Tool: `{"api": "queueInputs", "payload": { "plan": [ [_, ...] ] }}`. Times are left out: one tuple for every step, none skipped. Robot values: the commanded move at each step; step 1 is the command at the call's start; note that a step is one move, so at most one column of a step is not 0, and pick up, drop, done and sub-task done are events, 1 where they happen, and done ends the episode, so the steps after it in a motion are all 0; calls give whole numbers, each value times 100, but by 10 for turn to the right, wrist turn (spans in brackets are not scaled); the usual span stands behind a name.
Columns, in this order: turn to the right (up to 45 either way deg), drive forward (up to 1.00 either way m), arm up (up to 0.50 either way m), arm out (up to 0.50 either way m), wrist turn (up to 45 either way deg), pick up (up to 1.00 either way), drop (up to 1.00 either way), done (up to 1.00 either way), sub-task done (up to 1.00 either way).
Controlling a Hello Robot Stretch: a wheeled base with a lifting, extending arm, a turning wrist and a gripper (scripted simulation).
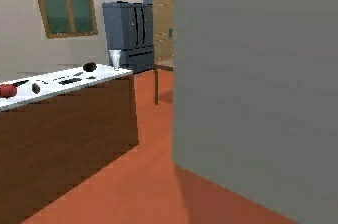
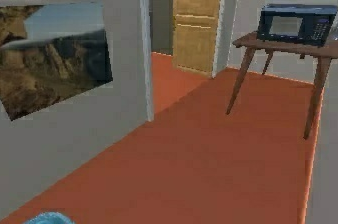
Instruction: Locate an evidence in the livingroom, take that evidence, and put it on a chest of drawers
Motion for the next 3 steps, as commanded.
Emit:
{"api": "queueInputs", "payload": {
  "plan": [
    [0,30,0,0,0,0,0,0,0],
    [-60,0,0,0,0,0,0,0,0],
    [0,100,0,0,0,0,0,0,0]
  ]
}}
